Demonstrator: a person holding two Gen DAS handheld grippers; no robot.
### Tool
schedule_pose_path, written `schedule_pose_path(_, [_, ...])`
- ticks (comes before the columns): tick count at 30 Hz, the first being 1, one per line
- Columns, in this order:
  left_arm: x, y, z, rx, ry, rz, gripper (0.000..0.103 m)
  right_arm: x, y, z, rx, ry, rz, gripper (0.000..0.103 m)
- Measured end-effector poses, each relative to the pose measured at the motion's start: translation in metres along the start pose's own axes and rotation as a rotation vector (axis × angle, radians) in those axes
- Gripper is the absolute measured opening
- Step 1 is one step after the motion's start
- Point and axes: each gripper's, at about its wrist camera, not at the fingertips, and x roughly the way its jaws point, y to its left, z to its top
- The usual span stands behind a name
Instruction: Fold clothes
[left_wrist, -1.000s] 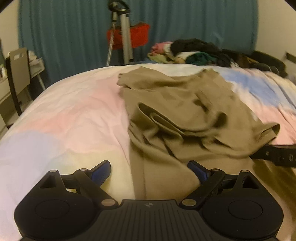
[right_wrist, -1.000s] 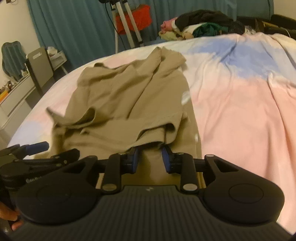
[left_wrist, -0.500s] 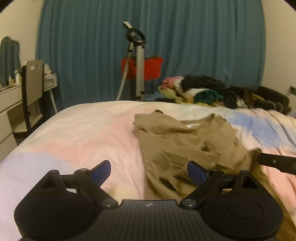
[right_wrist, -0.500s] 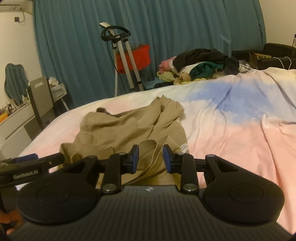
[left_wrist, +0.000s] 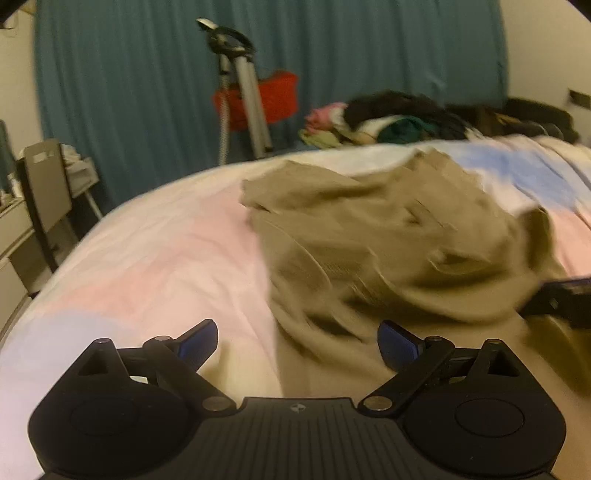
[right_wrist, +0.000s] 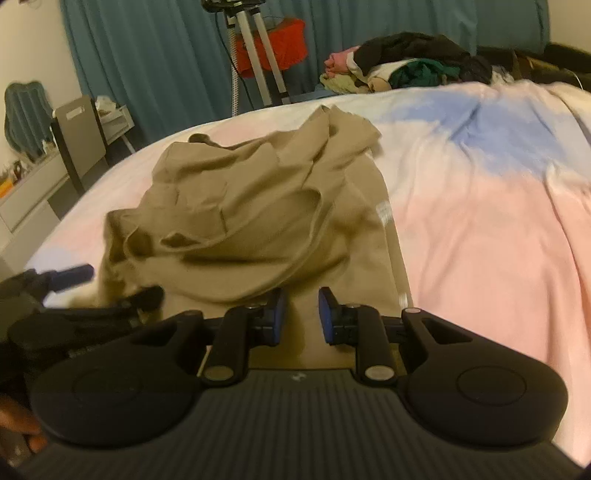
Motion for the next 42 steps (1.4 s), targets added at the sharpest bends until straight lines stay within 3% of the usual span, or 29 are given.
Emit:
schedule_pose_path(4, [-0.001,0.01,0.014,-0.056,-0.124,0.078,0.095,0.003,-0.011,0.007,0.083,-0.094,0.032,0.022])
schedule_pose_path(8, [-0.014,0.02,0.02,-0.118,-0.187,0.093,0.095,-0.006,-0.01,0.011,0.083,-0.205,0.008,0.023])
schedule_pose_path(12, [-0.029,0.028,0.027,-0.161,-0.173,-0.037,0.095,-0.016,-0.012,0.017,0.113,-0.219,0.011,0.023])
schedule_pose_path(16, [-0.041,0.016,0.025,-0.08,-0.118,-0.179,0.095,-0.02,-0.009,0.016,0.12,-0.18,0.006,0.023])
schedule_pose_path(20, [-0.05,0.004,0.017,-0.032,-0.048,-0.27,0.09,-0.019,-0.01,0.011,0.146,-0.133,0.003,0.023])
schedule_pose_path(24, [-0.053,-0.003,0.009,-0.039,0.018,-0.405,0.077,-0.016,-0.013,0.007,0.175,-0.094,0.0,0.023])
schedule_pose_path(25, [-0.05,-0.006,0.008,-0.04,0.034,-0.425,0.07,-0.015,-0.014,0.006,0.182,-0.084,-0.001,0.023])
schedule_pose_path(26, [-0.043,-0.01,0.007,-0.04,0.054,-0.425,0.066,-0.015,-0.015,0.005,0.19,-0.074,-0.002,0.023])
schedule_pose_path(28, [-0.019,-0.017,0.006,-0.043,0.104,-0.388,0.049,-0.013,-0.017,0.003,0.201,-0.059,-0.003,0.023])
schedule_pose_path(30, [0.004,-0.02,0.008,-0.059,0.125,-0.349,0.046,-0.011,-0.018,0.002,0.207,-0.05,-0.003,0.023])
schedule_pose_path(32, [0.012,-0.017,0.012,-0.097,0.087,-0.318,0.041,-0.008,-0.019,0.001,0.21,-0.044,-0.001,0.023])
schedule_pose_path(34, [0.018,-0.013,0.015,-0.13,0.042,-0.279,0.022,-0.005,-0.019,0.0,0.21,-0.043,0.001,0.022])
schedule_pose_path(36, [0.011,-0.01,0.016,-0.133,-0.029,-0.211,0.017,-0.004,-0.018,0.0,0.207,-0.048,0.004,0.023])
schedule_pose_path(38, [-0.002,-0.01,0.019,-0.135,-0.097,-0.155,0.032,-0.003,-0.016,0.001,0.2,-0.053,0.005,0.023])
schedule_pose_path(40, [-0.016,-0.009,0.023,-0.137,-0.145,-0.139,0.063,-0.005,-0.014,0.001,0.185,-0.061,0.005,0.023])
schedule_pose_path(42, [-0.029,-0.009,0.025,-0.136,-0.16,-0.159,0.066,-0.008,-0.01,0.003,0.163,-0.067,-0.003,0.023])
